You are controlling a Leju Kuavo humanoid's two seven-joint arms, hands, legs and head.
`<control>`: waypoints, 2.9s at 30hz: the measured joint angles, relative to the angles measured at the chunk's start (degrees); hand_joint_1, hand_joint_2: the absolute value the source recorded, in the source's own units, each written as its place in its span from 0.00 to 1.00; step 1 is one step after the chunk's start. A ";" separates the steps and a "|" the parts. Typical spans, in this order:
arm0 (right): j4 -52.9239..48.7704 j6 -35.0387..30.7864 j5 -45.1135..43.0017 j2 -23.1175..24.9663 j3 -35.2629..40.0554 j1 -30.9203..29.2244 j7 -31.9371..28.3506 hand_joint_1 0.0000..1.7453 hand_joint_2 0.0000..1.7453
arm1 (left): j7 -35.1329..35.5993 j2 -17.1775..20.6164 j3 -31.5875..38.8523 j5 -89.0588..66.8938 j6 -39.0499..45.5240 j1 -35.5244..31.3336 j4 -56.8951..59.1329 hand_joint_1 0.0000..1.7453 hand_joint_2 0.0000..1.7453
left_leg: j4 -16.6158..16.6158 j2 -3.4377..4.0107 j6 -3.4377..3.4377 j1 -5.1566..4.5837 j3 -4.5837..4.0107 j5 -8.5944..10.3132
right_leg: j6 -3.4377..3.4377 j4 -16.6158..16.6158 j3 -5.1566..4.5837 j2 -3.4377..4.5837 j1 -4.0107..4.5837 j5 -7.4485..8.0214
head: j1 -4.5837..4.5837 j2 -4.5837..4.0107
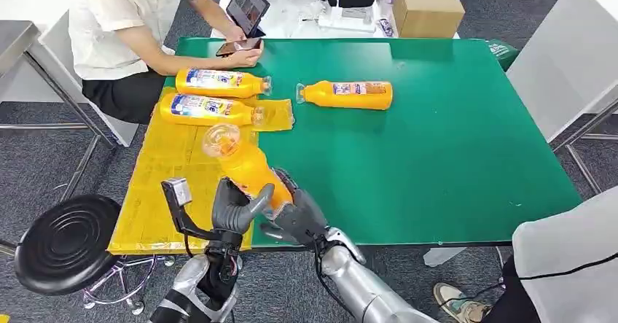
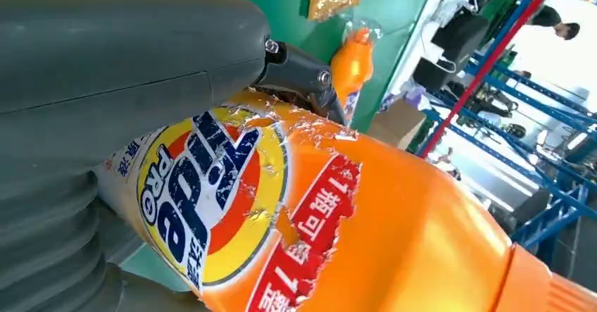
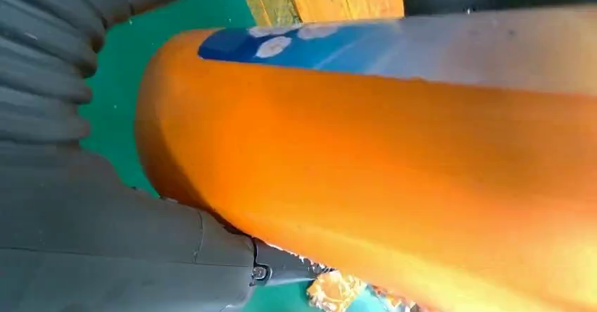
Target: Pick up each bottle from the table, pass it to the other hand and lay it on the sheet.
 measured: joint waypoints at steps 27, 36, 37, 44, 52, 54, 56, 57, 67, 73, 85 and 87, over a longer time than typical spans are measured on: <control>-14.32 -22.48 8.33 -4.85 3.13 12.28 -6.74 0.00 1.00 | 16.44 6.30 6.95 -85.86 13.03 -22.36 27.79 1.00 1.00 | 0.00 -0.04 -0.08 0.01 -0.18 0.25 | -0.13 0.03 -0.18 -0.04 0.01 0.19 | 0.00 0.00; -14.32 -21.81 4.99 -3.85 3.85 11.22 -6.76 0.00 1.00 | 18.18 4.11 7.06 -84.40 8.03 -30.63 43.63 1.00 1.00 | 0.00 -0.04 -0.08 0.00 -0.22 0.24 | -0.13 0.03 -0.19 -0.05 0.00 0.17 | 0.00 0.00; -14.29 -21.65 4.64 -3.85 3.98 11.11 -6.76 0.00 1.00 | 18.71 4.00 7.06 -84.42 7.20 -31.22 44.53 0.53 1.00 | 0.00 -0.04 -0.08 0.00 -0.22 0.24 | -0.13 0.03 -0.19 -0.04 0.01 0.17 | -0.02 0.00; -14.10 -22.52 1.41 -3.82 5.77 10.38 -6.78 0.00 1.00 | 18.45 3.26 8.22 -81.93 5.41 -33.25 48.59 0.00 1.00 | 0.00 -0.03 -0.09 0.01 -0.18 0.25 | -0.13 0.03 -0.18 -0.04 0.01 0.18 | 0.00 0.00; -13.81 -25.28 -0.45 -4.72 6.56 10.99 -6.78 0.00 1.00 | 8.46 3.15 10.16 -76.82 3.44 -29.76 45.86 0.00 1.00 | 0.00 -0.05 -0.09 0.00 -0.26 0.25 | -0.13 0.03 -0.19 -0.06 0.00 0.16 | 0.00 0.00; -13.81 -25.96 -0.50 -4.98 6.56 11.34 -6.76 0.00 1.00 | 7.10 3.79 10.16 -75.26 3.00 -27.87 42.81 0.00 1.00 | 0.00 -0.04 -0.09 0.00 -0.26 0.23 | -0.12 0.03 -0.20 -0.06 0.00 0.16 | 0.00 0.00; -13.81 -26.35 -0.52 -5.33 6.54 11.72 -6.76 0.00 1.00 | 6.12 4.81 10.16 -73.44 2.98 -25.70 38.87 0.00 1.00 | 0.00 -0.03 -0.09 0.00 -0.26 0.23 | -0.13 0.03 -0.23 -0.05 0.00 0.16 | 0.00 0.00; -13.81 -26.46 -0.54 -5.53 6.54 11.92 -6.76 0.00 1.00 | 5.99 5.27 10.16 -72.83 2.94 -24.78 37.13 0.00 1.00 | 0.00 -0.03 -0.09 0.00 -0.27 0.23 | -0.13 0.03 -0.23 -0.06 0.01 0.16 | 0.00 0.00; -15.73 -28.82 13.58 -7.30 1.12 15.58 -6.76 0.00 1.00 | 1.25 10.25 11.28 -61.43 11.81 -8.58 7.03 0.00 1.00 | -0.01 -0.06 -0.13 0.01 -0.31 0.19 | -0.12 0.03 -0.25 -0.06 0.00 0.09 | 0.00 0.00; -21.89 -29.00 40.62 -7.69 -12.79 19.54 3.71 0.00 1.00 | -1.73 10.58 12.70 -54.84 14.11 1.30 -8.08 0.00 1.00 | -0.01 -0.12 -0.09 -0.02 -0.33 0.14 | -0.03 0.00 -0.27 -0.07 -0.03 0.02 | 0.00 0.00; -25.51 -29.02 57.73 -15.14 -25.40 16.05 19.00 0.00 1.00 | -3.34 8.31 14.29 -45.06 11.77 6.52 -15.39 0.00 1.00 | 0.00 -0.07 -0.05 -0.03 -0.32 0.18 | 0.06 0.00 -0.24 -0.07 -0.05 0.14 | 0.00 0.00; -23.85 -29.02 57.54 -16.07 -25.40 13.34 19.38 0.00 1.00 | -3.59 7.80 14.21 -44.53 11.42 6.35 -15.39 0.00 1.00 | 0.00 -0.03 -0.04 -0.03 -0.28 0.20 | 0.02 0.00 -0.24 -0.06 -0.05 0.17 | 0.00 0.00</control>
